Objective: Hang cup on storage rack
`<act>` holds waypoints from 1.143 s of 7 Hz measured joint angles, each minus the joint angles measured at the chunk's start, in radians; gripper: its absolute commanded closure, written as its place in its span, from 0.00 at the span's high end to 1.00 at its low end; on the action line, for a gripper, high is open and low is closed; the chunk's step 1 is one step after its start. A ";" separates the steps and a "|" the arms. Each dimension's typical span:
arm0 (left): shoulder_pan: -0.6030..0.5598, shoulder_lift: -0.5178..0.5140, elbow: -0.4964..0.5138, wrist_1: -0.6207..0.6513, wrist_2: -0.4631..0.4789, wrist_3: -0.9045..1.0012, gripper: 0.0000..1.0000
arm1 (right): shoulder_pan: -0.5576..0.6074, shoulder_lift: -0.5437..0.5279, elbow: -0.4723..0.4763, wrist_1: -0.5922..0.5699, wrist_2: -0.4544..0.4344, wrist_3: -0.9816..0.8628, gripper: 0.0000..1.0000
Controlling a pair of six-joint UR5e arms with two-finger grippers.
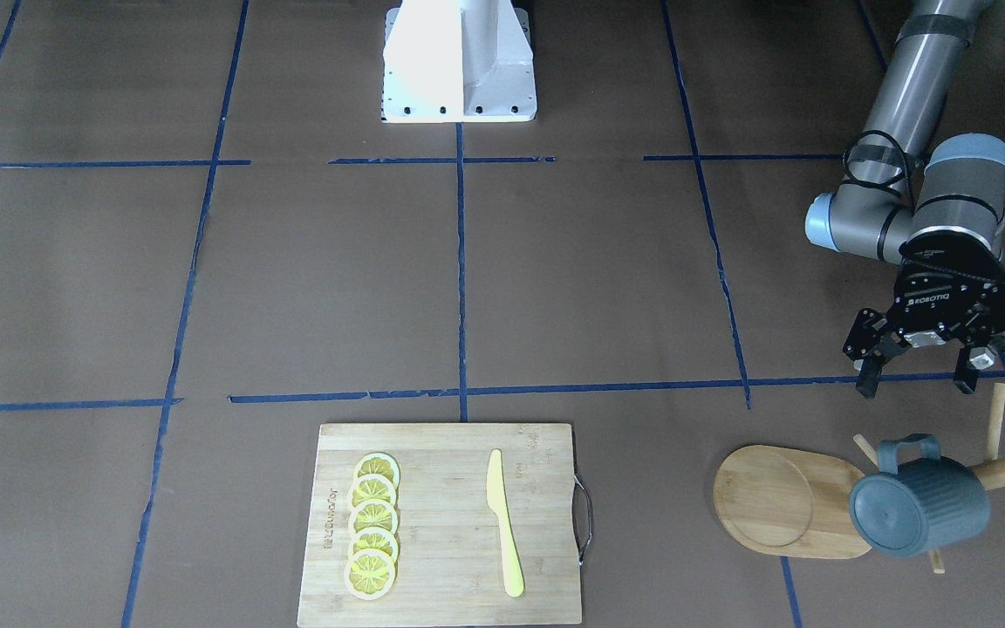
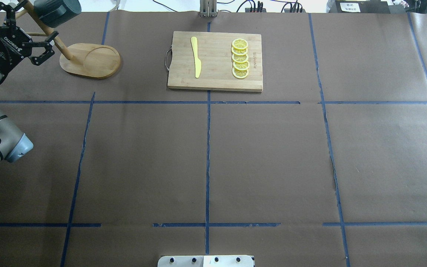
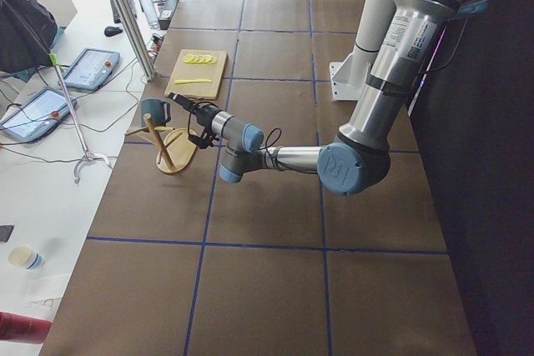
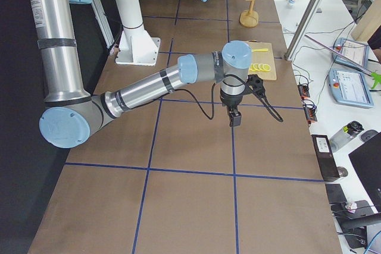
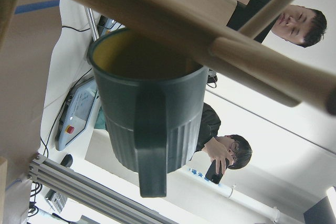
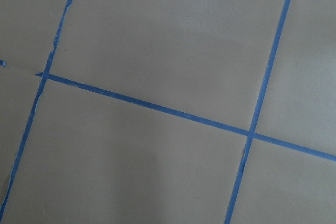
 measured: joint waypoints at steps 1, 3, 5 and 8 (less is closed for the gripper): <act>-0.001 0.055 -0.079 0.028 -0.018 0.000 1.00 | 0.000 0.000 0.000 0.000 -0.001 0.000 1.00; -0.063 0.160 -0.262 0.180 -0.137 0.017 1.00 | 0.001 0.000 0.000 0.000 -0.002 0.000 1.00; -0.221 0.216 -0.336 0.286 -0.345 0.200 1.00 | 0.001 0.000 0.000 0.000 -0.002 0.000 1.00; -0.314 0.340 -0.348 0.326 -0.450 0.774 1.00 | 0.002 -0.001 0.000 0.000 -0.020 0.000 1.00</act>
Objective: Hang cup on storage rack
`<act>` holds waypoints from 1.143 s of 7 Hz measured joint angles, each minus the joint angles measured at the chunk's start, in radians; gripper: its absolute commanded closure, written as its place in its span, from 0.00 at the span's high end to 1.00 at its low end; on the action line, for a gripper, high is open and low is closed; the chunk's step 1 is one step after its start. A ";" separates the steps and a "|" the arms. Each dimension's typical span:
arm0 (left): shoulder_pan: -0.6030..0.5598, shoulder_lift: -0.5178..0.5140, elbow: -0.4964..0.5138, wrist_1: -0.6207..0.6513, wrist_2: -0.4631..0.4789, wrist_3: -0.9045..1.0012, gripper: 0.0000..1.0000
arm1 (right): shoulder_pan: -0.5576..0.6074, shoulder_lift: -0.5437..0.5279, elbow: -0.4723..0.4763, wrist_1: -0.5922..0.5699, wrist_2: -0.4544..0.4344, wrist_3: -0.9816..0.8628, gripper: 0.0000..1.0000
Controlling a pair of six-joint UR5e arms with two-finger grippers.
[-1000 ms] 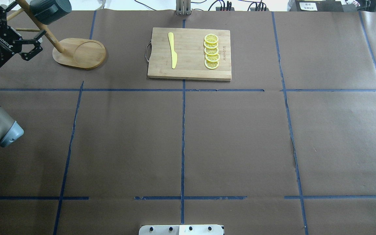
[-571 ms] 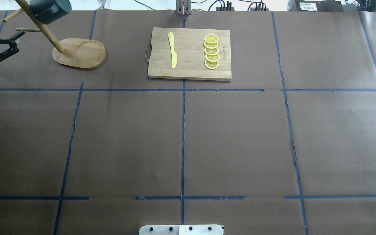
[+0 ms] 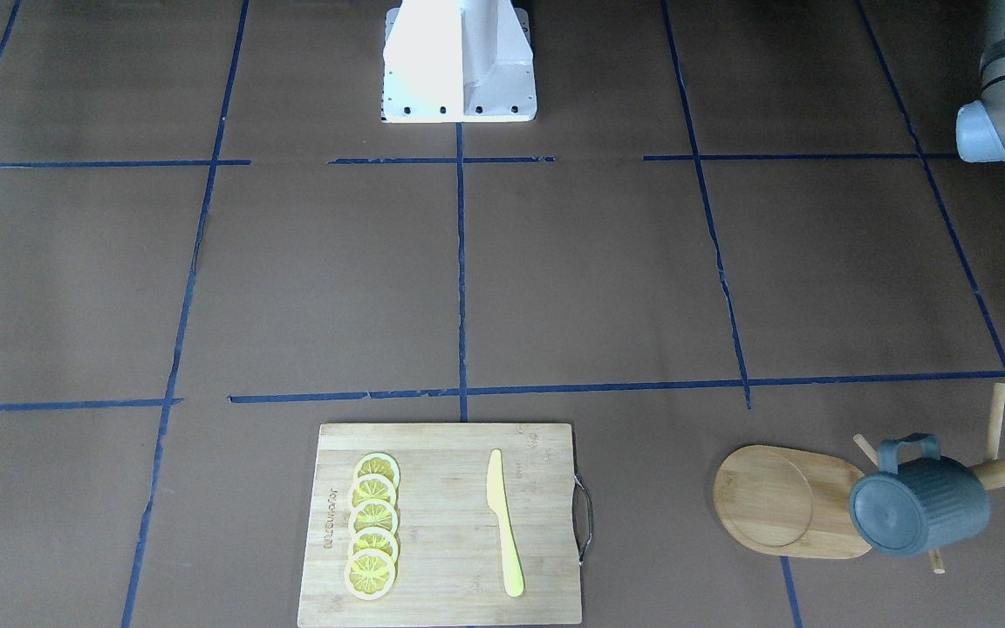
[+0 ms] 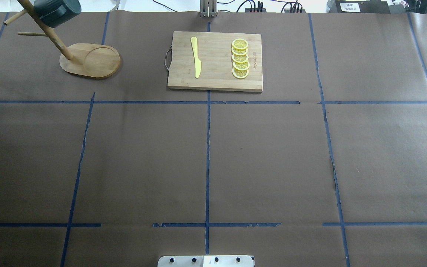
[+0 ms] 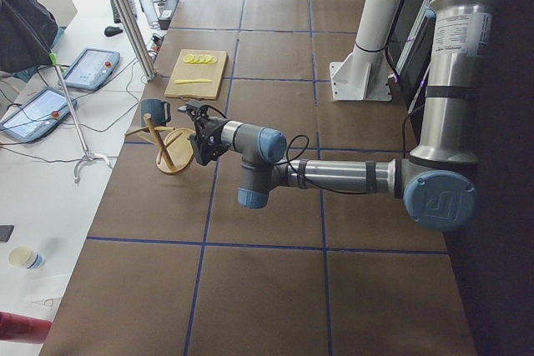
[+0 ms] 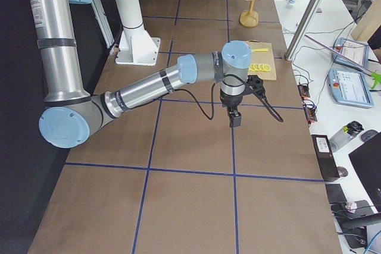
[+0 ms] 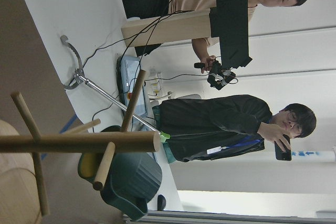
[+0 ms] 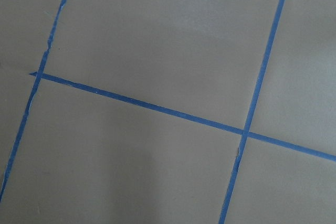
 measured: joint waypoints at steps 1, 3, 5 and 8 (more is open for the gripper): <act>-0.005 0.052 0.000 0.017 -0.002 0.210 1.00 | 0.000 0.000 -0.001 0.000 -0.011 0.000 1.00; -0.013 0.114 -0.001 0.105 -0.004 0.584 1.00 | 0.000 0.000 -0.002 -0.001 -0.018 0.002 1.00; -0.032 0.130 -0.015 0.217 -0.024 0.823 1.00 | 0.000 -0.003 -0.004 -0.001 -0.019 0.003 1.00; -0.179 0.134 -0.097 0.521 -0.242 1.162 1.00 | 0.006 -0.005 -0.009 -0.002 -0.018 0.005 1.00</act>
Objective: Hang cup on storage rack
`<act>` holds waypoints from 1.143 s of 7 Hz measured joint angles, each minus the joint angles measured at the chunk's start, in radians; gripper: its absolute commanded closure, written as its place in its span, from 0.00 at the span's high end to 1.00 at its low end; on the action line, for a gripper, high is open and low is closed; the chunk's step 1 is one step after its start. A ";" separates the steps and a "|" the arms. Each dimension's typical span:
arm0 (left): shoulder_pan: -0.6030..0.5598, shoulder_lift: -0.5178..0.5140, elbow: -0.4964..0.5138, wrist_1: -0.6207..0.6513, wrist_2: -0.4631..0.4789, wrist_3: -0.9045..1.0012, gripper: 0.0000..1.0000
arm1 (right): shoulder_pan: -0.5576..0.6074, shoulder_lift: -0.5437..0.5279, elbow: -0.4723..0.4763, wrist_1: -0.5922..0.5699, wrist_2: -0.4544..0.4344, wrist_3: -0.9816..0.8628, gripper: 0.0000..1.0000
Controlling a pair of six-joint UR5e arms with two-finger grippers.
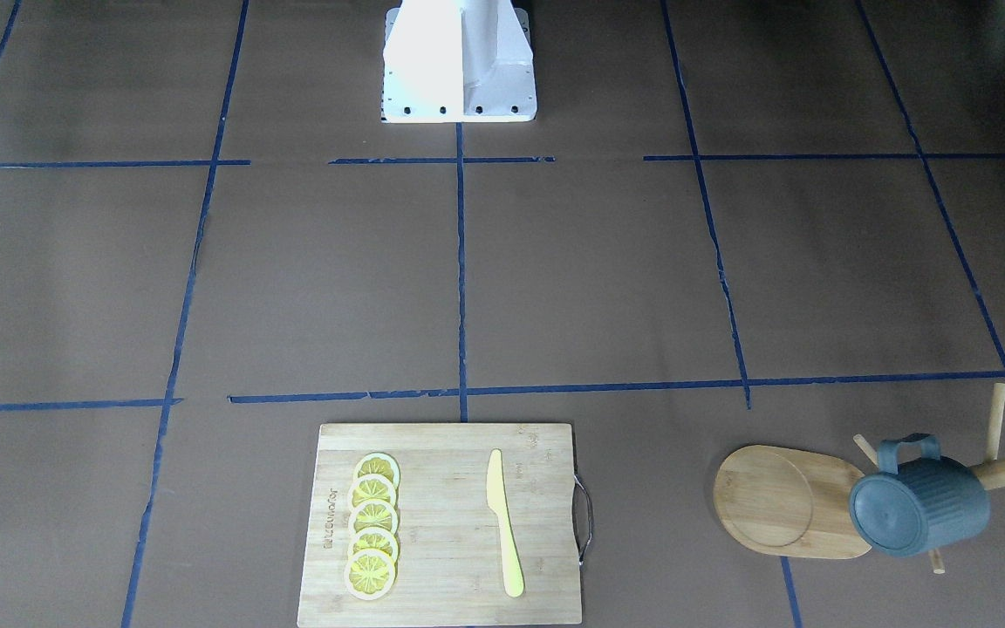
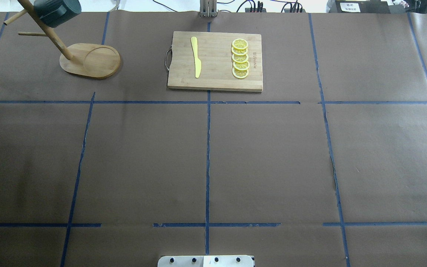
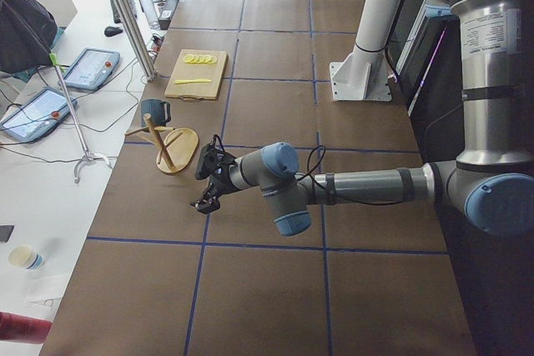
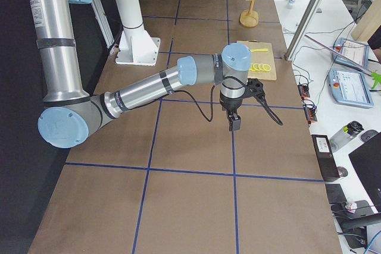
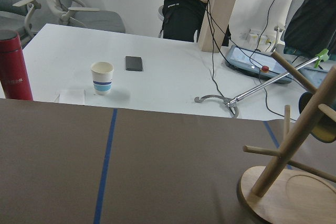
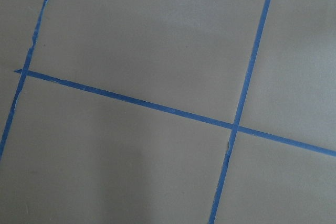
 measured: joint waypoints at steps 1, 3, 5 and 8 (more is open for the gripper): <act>-0.042 0.000 -0.004 0.109 -0.093 0.115 1.00 | 0.007 -0.002 -0.001 -0.001 0.002 0.002 1.00; -0.110 0.014 -0.003 0.386 -0.210 0.376 1.00 | 0.022 -0.032 -0.006 -0.001 0.005 0.002 1.00; -0.120 0.036 -0.005 0.610 -0.267 0.533 1.00 | 0.033 -0.062 -0.027 -0.001 0.013 0.001 1.00; -0.111 0.025 -0.021 0.887 -0.336 0.695 1.00 | 0.051 -0.098 -0.045 -0.001 0.072 0.000 1.00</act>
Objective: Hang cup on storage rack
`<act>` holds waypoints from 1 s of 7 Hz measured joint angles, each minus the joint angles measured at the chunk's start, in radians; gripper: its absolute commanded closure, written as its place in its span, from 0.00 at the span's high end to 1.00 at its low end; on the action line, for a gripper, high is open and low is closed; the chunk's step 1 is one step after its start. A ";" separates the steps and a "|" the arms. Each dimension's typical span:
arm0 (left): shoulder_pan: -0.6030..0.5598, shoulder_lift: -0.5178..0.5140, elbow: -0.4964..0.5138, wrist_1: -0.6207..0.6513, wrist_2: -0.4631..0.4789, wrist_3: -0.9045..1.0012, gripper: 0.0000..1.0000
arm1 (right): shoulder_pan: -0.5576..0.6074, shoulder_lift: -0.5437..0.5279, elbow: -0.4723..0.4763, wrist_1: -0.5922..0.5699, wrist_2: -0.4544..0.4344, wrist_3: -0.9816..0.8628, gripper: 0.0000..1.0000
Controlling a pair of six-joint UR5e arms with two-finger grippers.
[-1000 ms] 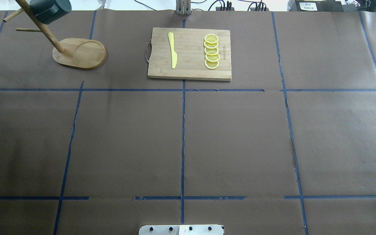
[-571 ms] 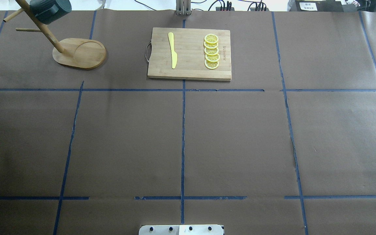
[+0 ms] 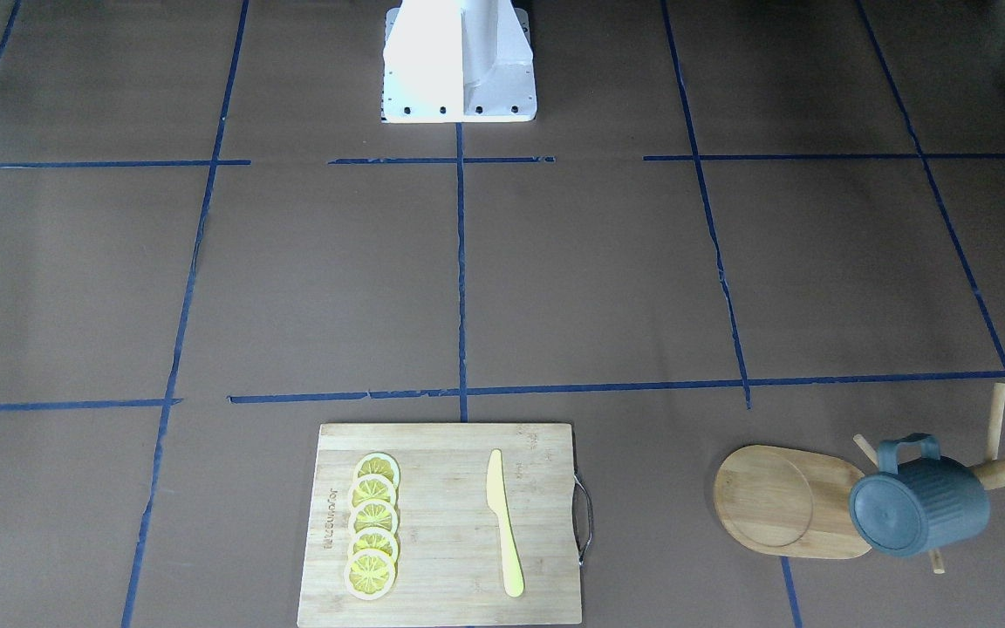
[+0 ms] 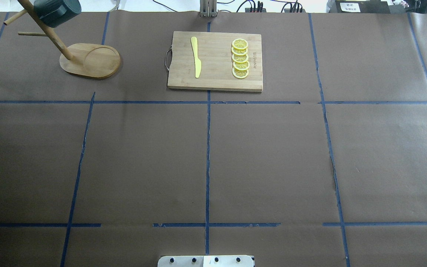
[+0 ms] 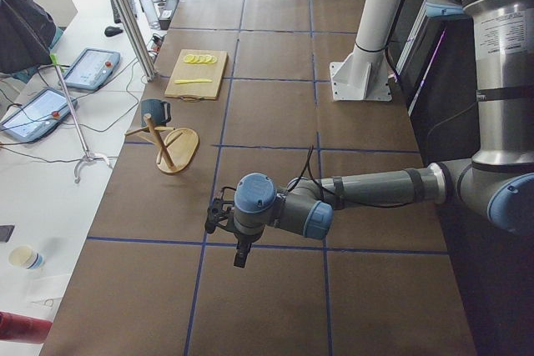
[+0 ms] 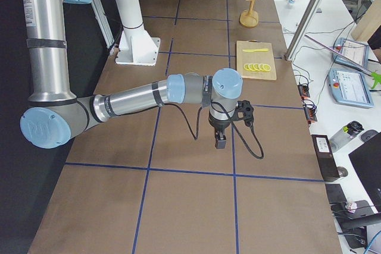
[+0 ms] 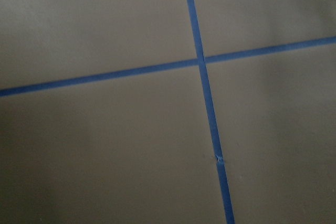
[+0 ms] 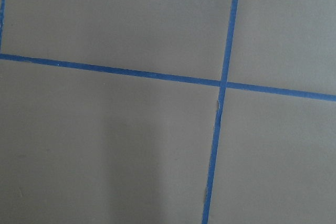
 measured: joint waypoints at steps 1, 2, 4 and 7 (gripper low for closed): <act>0.012 -0.004 -0.011 0.068 -0.011 0.042 1.00 | 0.004 -0.007 -0.006 0.000 0.011 0.000 1.00; 0.013 -0.007 -0.036 0.152 -0.015 0.108 1.00 | 0.005 -0.010 -0.016 0.000 0.015 0.000 1.00; -0.040 -0.009 -0.090 0.291 -0.011 0.212 1.00 | 0.005 -0.010 -0.029 0.001 0.016 -0.001 1.00; -0.110 -0.019 -0.108 0.329 -0.002 0.234 1.00 | 0.012 -0.011 -0.044 0.002 0.016 -0.004 1.00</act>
